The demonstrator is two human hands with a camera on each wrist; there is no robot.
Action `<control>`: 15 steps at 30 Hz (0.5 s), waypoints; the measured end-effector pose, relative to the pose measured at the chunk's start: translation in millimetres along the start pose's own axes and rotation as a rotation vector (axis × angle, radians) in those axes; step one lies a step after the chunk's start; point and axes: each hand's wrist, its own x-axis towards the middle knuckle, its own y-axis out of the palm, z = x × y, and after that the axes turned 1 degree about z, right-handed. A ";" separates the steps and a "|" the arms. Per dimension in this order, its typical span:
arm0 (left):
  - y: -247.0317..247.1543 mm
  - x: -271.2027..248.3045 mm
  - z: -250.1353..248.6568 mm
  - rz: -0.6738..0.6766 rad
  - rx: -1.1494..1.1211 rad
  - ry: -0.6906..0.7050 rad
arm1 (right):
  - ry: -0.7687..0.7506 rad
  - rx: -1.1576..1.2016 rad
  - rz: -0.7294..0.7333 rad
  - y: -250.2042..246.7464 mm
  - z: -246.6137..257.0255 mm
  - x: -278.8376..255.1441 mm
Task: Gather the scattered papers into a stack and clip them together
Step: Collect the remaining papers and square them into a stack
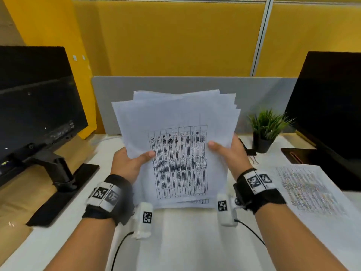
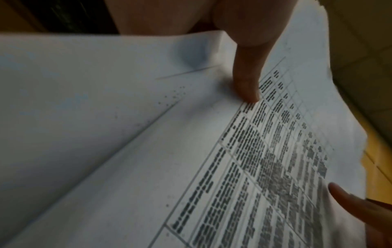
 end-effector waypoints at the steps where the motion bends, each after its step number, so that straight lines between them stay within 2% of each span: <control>1: 3.8 1.7 0.2 0.009 0.011 0.008 | -0.042 -0.021 -0.010 2.6 -4.9 -0.5; 6: 27.2 -2.4 5.8 -0.016 -0.024 0.057 | -0.219 -0.044 -0.233 14.9 -6.2 -5.5; 8: 31.5 -6.8 11.9 -0.009 -0.043 0.058 | -0.234 -0.063 -0.248 14.0 -14.3 -13.0; 11: 35.1 -12.0 17.5 -0.029 -0.002 0.043 | -0.176 -0.040 -0.231 13.0 -31.4 -22.7; 15: 41.7 -8.2 11.4 -0.060 0.043 0.053 | -0.171 -0.043 -0.230 14.1 -27.3 -23.1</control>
